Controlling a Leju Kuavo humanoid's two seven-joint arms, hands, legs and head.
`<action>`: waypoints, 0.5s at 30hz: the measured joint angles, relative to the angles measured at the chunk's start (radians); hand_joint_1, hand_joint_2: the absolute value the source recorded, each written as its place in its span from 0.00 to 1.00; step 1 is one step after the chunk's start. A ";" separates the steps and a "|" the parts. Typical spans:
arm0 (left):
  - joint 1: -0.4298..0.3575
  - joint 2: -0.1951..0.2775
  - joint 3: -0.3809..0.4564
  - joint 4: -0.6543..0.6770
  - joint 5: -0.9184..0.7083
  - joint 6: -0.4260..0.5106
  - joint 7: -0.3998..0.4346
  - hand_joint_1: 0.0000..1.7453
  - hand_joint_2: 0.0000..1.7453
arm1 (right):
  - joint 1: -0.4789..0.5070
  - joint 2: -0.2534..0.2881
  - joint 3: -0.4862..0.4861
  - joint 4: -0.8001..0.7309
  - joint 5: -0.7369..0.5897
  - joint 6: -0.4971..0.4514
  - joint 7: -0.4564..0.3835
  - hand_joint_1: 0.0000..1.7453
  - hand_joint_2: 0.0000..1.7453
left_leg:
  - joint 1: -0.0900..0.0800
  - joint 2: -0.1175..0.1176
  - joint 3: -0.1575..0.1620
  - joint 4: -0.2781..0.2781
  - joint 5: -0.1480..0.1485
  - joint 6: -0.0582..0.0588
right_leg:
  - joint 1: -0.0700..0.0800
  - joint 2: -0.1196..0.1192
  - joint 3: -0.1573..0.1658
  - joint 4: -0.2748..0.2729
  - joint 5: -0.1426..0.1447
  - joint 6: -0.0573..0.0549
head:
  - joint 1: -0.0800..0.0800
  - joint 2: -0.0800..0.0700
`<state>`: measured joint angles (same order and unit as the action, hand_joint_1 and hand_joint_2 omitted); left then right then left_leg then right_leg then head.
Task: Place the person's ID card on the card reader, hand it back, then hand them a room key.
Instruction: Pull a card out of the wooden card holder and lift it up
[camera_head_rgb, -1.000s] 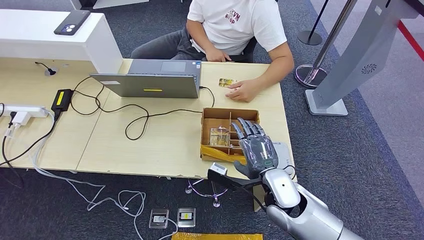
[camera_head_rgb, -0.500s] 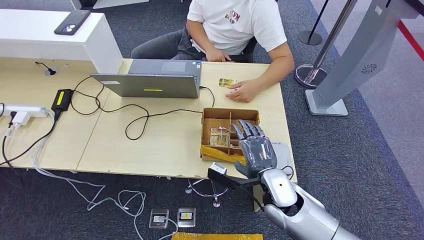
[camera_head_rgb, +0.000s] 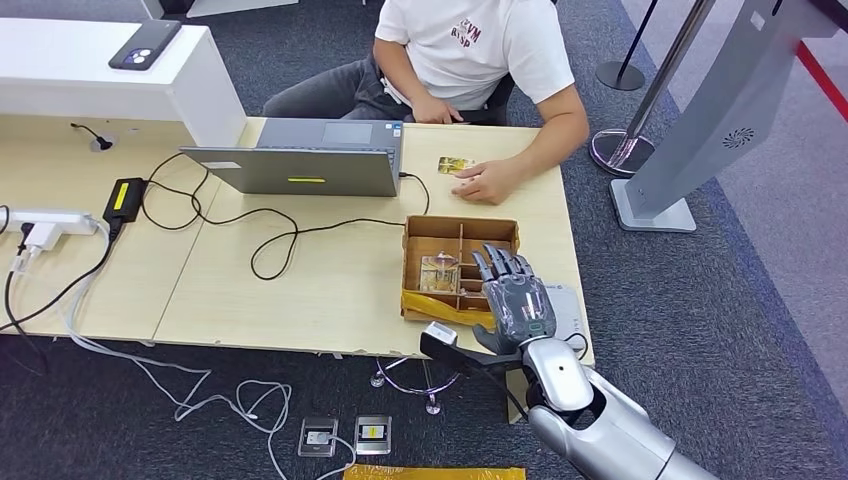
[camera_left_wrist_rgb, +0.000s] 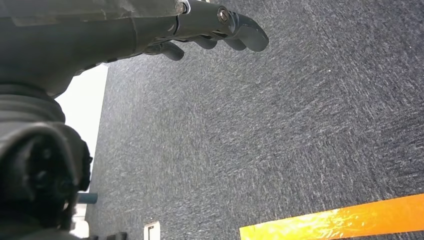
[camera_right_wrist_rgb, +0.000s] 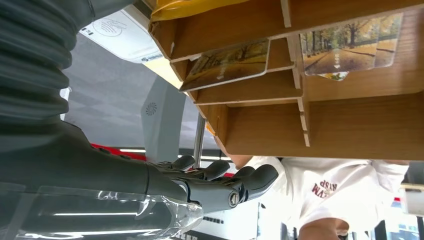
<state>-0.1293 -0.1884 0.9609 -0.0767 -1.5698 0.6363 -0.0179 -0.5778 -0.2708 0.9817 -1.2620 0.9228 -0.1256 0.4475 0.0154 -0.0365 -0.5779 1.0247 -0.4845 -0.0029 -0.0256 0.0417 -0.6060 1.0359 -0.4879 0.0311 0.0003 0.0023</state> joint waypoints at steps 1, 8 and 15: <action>0.000 0.000 0.000 0.000 0.000 0.000 0.000 0.00 0.00 | 0.001 0.000 -0.002 0.005 -0.002 0.000 0.000 0.00 1.00 | 0.000 0.000 0.000 0.000 0.000 0.000 | 0.000 0.000 0.000 0.000 0.000 0.000 | 0.000 0.000; 0.000 0.000 0.000 0.000 0.000 -0.001 0.000 0.00 0.00 | 0.002 0.003 -0.010 0.033 -0.005 0.000 0.001 0.00 1.00 | 0.000 0.000 0.000 0.000 0.000 0.000 | 0.000 0.000 0.000 0.000 0.000 0.000 | 0.000 0.000; 0.000 0.001 0.000 0.000 0.000 -0.003 0.000 0.00 0.00 | 0.002 0.009 -0.019 0.055 -0.013 -0.001 0.001 0.00 1.00 | 0.000 0.000 0.000 0.000 0.000 0.000 | 0.000 0.000 0.000 0.000 0.000 0.000 | 0.000 0.000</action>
<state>-0.1294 -0.1877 0.9606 -0.0767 -1.5698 0.6331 -0.0179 -0.5759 -0.2619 0.9631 -1.2074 0.9093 -0.1267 0.4485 0.0154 -0.0364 -0.5779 1.0247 -0.4845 -0.0029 -0.0256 0.0418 -0.6060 1.0359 -0.4879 0.0311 0.0004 0.0023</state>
